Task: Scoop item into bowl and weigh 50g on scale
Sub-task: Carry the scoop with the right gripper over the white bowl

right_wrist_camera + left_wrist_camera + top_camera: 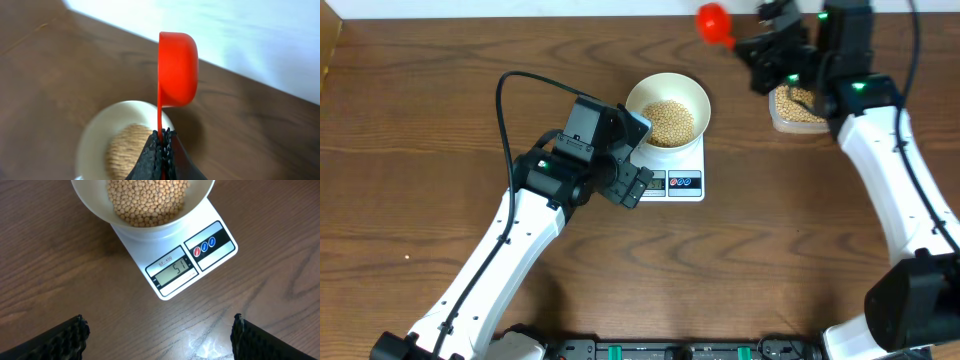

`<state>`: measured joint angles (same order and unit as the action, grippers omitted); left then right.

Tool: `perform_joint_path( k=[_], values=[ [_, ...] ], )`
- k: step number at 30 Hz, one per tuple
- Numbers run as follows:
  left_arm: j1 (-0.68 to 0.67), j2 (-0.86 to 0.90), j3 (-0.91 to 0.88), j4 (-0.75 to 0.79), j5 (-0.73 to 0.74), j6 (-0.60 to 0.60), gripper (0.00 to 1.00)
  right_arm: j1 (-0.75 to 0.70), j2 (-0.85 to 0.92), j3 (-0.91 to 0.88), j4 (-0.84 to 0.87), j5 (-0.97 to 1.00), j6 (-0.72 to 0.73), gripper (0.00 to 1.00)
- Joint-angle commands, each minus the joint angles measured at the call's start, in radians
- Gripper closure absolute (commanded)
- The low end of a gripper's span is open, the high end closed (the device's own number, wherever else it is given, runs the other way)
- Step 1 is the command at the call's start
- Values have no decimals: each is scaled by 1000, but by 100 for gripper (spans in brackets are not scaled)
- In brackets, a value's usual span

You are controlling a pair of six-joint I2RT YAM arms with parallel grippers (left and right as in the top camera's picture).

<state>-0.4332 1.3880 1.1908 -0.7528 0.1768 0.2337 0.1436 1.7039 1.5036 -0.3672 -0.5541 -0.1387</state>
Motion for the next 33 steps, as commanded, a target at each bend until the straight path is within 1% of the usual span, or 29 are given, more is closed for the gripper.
perform_joint_path(
  k=[1,5,10,14,18,21,33],
  values=[
    [1,6,2,-2,-10,2,7,85,47,16,-10,-12,-29,99],
    [1,6,2,-2,-10,2,7,123,71,14,-14,2,-35,99],
    [1,6,2,-2,-10,2,7,148,81,13,-101,10,-162,99],
    [1,6,2,-2,-10,2,7,173,82,12,-178,55,-254,99],
    [1,6,2,-2,-10,2,7,194,92,-7,-187,89,-310,99],
    [1,6,2,-2,-10,2,7,207,118,-12,-192,130,-312,99],
    [1,6,2,-2,-10,2,7,211,210,-13,-186,185,-331,99]
  ],
)
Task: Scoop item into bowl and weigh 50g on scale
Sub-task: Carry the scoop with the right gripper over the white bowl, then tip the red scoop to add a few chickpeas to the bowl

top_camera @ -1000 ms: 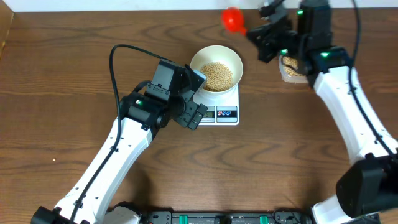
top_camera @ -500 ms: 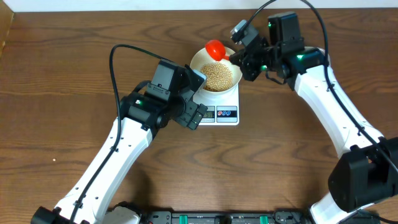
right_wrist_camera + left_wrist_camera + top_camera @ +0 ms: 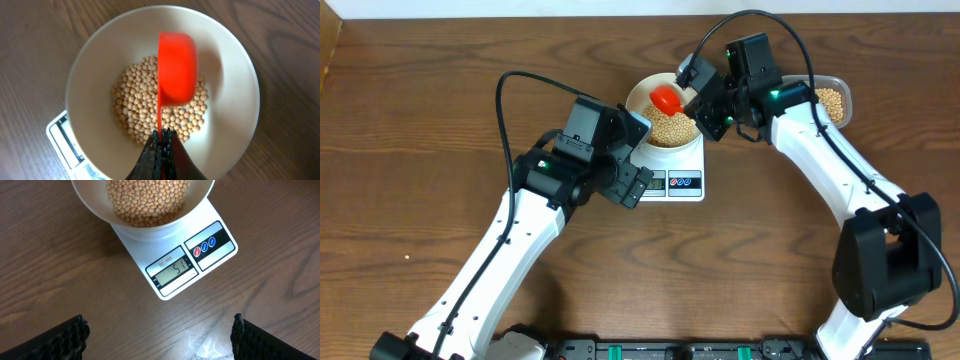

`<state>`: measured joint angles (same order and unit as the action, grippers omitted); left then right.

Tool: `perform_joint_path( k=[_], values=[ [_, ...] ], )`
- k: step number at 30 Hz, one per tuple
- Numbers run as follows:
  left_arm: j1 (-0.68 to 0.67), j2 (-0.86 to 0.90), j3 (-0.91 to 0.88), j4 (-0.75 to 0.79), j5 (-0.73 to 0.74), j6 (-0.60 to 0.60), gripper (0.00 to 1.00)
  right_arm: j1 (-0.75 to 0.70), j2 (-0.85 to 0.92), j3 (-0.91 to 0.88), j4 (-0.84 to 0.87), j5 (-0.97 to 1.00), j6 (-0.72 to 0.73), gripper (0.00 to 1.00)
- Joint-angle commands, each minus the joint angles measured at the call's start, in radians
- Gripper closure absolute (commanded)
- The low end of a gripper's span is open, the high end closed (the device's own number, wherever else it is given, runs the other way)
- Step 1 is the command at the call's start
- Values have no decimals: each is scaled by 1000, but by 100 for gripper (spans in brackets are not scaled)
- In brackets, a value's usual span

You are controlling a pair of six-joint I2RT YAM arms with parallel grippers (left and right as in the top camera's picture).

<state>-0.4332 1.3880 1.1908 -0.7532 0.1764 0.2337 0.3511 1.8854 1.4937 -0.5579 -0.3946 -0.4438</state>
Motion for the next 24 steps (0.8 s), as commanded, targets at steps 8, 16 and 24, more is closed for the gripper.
perform_joint_path(
  k=[8,16,24],
  values=[
    [1,6,2,-1,-9,2,7,4,49,-3,8,84,-71,99],
    [1,6,2,-1,-9,2,7,4,56,-3,24,131,-79,99],
    [1,6,2,-1,-9,2,7,9,58,-3,9,69,-78,99]
  ],
)
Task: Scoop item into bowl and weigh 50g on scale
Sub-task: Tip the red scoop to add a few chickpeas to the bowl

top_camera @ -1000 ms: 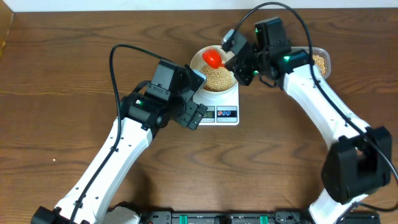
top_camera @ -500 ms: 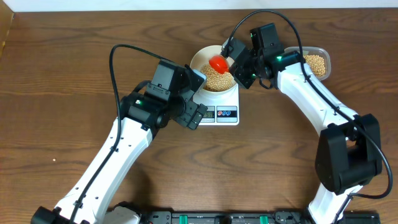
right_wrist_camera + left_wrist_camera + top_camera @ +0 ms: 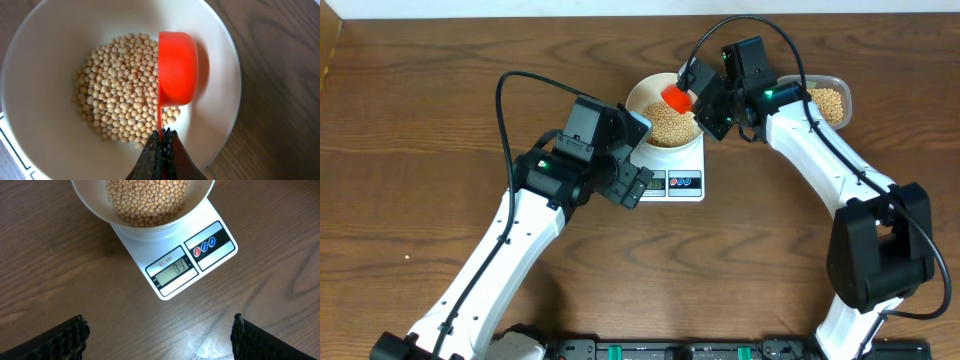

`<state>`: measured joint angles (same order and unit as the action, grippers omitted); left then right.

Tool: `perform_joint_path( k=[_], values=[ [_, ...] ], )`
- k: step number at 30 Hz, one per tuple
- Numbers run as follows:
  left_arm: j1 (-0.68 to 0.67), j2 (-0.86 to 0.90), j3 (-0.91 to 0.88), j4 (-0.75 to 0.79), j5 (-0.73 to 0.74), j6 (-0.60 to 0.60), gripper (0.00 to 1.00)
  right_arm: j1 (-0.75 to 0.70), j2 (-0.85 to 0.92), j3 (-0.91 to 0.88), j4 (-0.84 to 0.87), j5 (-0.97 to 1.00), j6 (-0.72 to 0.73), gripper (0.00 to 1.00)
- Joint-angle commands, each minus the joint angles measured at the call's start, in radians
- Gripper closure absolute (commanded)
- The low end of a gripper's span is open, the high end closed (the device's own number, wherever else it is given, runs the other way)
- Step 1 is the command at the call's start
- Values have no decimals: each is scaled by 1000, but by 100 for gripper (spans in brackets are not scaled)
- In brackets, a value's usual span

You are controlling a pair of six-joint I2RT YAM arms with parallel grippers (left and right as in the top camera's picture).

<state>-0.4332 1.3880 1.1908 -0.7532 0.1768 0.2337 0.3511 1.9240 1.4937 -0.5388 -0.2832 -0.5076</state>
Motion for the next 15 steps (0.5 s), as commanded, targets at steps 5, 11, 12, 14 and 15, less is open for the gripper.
perform_joint_path(
  k=[5,11,12,14,15],
  values=[
    [1,6,2,-1,-10,2,7,31,26,-4,-32,-40,-29,99],
    [1,6,2,-1,-10,2,7,45,29,-5,-41,-40,-33,99],
    [1,6,2,-1,-10,2,7,48,29,-5,-42,-40,-33,99],
    [1,6,2,-1,-10,2,7,53,29,-5,-42,-41,-33,99],
    [1,6,2,-1,-10,2,7,55,29,-5,-42,-41,-33,99]
  ],
)
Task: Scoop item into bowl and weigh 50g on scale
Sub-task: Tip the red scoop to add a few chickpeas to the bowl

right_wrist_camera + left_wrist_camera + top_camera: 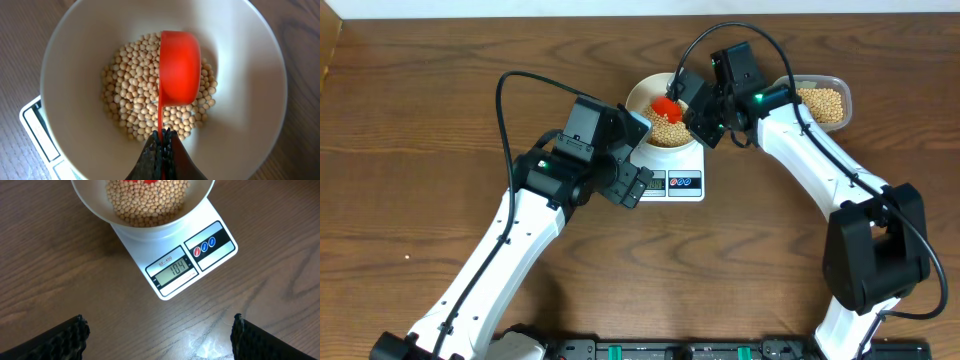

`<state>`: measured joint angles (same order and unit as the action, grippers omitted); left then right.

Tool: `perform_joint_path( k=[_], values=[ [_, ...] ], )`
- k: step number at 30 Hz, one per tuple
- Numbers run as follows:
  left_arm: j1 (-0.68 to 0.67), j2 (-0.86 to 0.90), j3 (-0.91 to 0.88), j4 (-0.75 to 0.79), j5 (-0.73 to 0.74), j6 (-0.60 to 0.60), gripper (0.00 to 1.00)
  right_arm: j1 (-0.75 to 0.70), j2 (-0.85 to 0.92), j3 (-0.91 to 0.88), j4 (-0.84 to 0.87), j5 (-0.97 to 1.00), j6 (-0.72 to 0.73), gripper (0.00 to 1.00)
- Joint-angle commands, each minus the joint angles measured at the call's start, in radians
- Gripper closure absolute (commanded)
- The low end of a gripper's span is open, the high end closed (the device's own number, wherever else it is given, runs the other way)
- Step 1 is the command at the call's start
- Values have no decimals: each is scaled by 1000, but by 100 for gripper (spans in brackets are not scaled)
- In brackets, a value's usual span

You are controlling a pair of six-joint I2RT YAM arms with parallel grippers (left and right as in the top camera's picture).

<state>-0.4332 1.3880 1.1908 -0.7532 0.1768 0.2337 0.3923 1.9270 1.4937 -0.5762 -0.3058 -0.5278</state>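
A cream bowl [638, 99] of tan beans [132, 100] stands on a white scale [678, 184]; its display [175, 269] reads 104. My right gripper [161, 134] is shut on the thin handle of a red scoop [178, 67], whose cup lies on its side against the beans in the bowl's middle. In the overhead view the red scoop [666, 106] shows inside the bowl. My left gripper [159, 330] hangs open over bare table in front of the scale, nothing between its fingers [65, 337].
A clear tub of beans [822, 103] sits at the back right, behind my right arm. The table's far edge meets a white wall. My left arm [520, 235] stretches from the front left to the scale's left side.
The scoop has shifted from the bowl's right side toward its middle and sits lower on the beans. The scale reading went from 83 to 104. My left gripper has not moved.
First the scale read 51 while my right gripper held the scoop up near the bean tub. Then the scoop hung over the bowl, reading still 51. Then it was down in the bowl at 83, and now it rests on the beans at 104.
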Motion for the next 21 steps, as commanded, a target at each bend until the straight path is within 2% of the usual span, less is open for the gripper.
perform_joint_path(
  k=[1,12,21],
  values=[
    [1,6,2,-1,-10,2,7,16,26,-5,-8,-19,-12,99],
    [1,6,2,-1,-10,2,7,7,26,-2,5,-48,52,99],
    [1,6,2,-1,-10,2,7,-48,26,28,18,-159,132,99]
  ],
)
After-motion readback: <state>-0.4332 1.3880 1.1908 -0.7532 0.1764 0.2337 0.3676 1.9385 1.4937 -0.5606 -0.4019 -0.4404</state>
